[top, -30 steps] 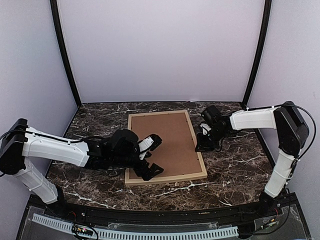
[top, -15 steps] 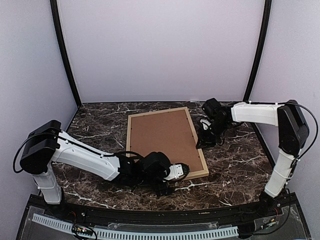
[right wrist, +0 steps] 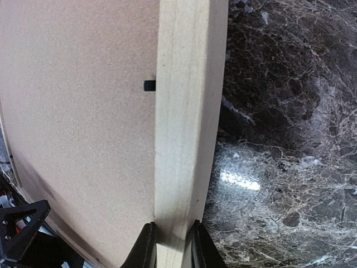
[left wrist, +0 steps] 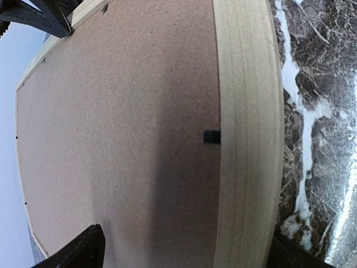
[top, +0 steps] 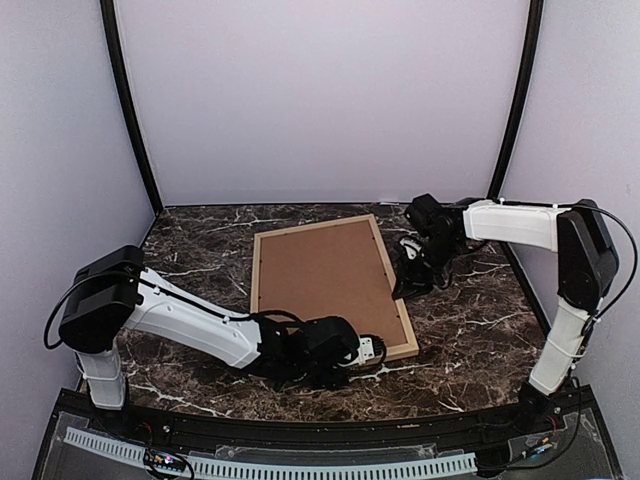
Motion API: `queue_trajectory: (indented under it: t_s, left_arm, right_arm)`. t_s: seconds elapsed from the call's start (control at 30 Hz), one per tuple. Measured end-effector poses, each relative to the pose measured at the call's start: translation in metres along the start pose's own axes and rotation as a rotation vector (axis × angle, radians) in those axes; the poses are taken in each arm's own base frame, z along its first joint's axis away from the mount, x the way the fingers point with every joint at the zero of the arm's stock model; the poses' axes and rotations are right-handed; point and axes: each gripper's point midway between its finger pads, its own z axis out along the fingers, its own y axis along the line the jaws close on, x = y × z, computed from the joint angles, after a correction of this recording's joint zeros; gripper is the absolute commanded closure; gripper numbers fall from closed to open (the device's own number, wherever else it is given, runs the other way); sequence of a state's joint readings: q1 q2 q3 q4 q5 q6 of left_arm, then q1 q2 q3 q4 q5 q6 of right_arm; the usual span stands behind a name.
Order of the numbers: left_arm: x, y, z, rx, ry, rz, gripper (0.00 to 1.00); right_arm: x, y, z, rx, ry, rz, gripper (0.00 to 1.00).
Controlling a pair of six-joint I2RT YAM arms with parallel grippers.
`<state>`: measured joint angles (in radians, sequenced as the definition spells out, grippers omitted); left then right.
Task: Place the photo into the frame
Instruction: Pick up the photo frame from the center of the board.
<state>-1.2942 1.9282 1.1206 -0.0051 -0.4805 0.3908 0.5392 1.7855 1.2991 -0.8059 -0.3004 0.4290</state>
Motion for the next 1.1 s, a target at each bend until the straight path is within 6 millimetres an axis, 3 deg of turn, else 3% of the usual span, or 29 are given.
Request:
queue_trajectory:
  t_s: [0.2,0.37,0.77,0.83,1.0,1.1]
  left_arm:
    - [0.005,0.002,0.0,-0.031,0.03,0.014,0.2]
    - [0.012,0.002,-0.001,-0.051,0.056,0.029,0.36]
    - [0.021,0.008,-0.007,-0.142,0.111,0.103,0.59]
    - [0.021,0.009,-0.007,-0.146,0.113,0.103,0.63]
    - [0.025,0.009,-0.009,-0.154,0.131,0.116,0.71]
    - [0.028,0.01,-0.011,-0.156,0.148,0.127,0.75]
  right_arm:
    - [-0.003,0.003,-0.001,-0.021,-0.009,-0.005,1.0]
    - [-0.007,0.006,0.0,-0.045,-0.022,-0.013,1.0]
    - [0.01,0.008,0.013,-0.098,0.047,-0.039,1.0]
    - [0.01,0.008,0.013,-0.099,0.048,-0.041,0.95]
    - [0.01,0.008,0.011,-0.1,0.043,-0.048,0.69]
    - [0.007,0.009,0.002,-0.096,0.022,-0.053,0.61]
